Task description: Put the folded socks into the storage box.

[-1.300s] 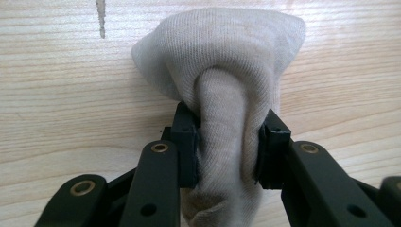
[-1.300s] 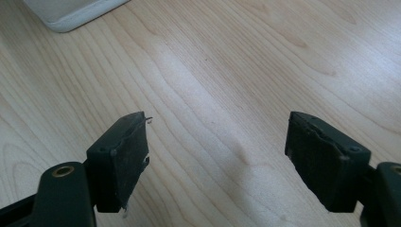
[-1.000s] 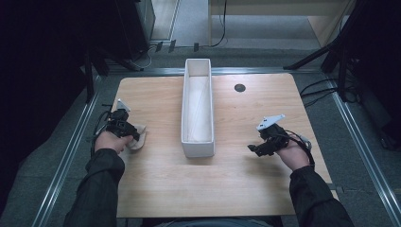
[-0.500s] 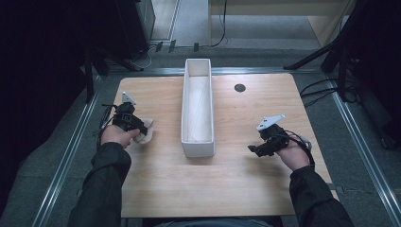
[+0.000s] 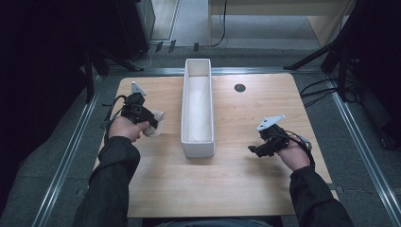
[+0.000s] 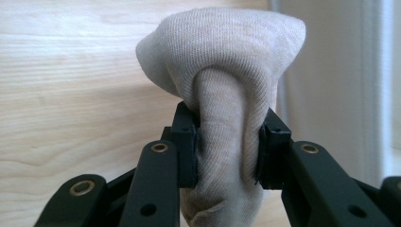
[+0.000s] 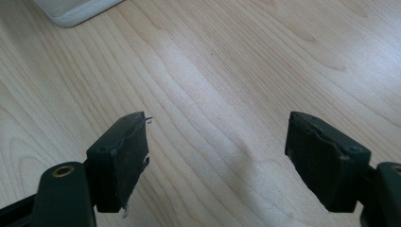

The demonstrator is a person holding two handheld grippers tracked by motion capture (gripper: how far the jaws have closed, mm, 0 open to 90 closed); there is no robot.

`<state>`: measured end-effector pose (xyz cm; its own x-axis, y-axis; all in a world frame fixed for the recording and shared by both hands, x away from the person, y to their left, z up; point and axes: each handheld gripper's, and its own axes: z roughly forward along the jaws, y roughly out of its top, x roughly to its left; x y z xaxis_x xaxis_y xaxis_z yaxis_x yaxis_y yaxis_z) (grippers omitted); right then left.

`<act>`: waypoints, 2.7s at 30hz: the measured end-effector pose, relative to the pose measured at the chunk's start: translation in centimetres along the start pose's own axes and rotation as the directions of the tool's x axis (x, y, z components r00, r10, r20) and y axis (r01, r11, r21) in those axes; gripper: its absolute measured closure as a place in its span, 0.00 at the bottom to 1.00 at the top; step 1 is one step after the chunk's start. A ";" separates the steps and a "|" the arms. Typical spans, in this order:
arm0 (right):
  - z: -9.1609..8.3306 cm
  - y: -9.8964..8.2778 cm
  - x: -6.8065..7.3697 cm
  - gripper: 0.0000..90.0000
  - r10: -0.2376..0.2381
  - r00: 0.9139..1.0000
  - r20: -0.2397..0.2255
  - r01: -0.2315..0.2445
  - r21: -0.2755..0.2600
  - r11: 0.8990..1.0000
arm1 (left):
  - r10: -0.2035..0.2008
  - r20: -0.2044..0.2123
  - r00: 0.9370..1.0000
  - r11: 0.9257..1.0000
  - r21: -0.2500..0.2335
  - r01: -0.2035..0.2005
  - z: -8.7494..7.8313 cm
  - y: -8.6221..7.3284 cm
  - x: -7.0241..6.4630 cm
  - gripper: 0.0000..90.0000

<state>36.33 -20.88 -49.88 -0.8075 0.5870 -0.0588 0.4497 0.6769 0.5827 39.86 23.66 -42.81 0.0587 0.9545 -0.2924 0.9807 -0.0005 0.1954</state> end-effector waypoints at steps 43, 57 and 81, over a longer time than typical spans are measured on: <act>0.1 -0.1 0.0 0.25 -0.005 1.000 -0.007 0.005 0.007 1.000 | 0.136 0.036 0.990 0.990 0.022 -0.137 -0.4 1.9 -10.8 0.73; 0.1 -0.2 -0.1 0.25 -0.002 1.000 -0.011 0.002 0.007 1.000 | 0.165 0.035 0.986 0.984 0.058 -0.166 1.9 1.5 -12.4 0.72; 0.1 -0.2 -0.1 0.25 -0.004 1.000 -0.012 0.004 0.012 1.000 | 0.184 0.014 0.983 0.977 0.106 -0.184 6.3 -0.4 -13.3 0.69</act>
<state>36.39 -21.02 -50.10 -0.8137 0.5790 -0.0513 0.4510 0.6846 0.5727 39.86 9.13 -44.89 0.2408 0.9337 -0.2650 0.9672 -0.2080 0.1459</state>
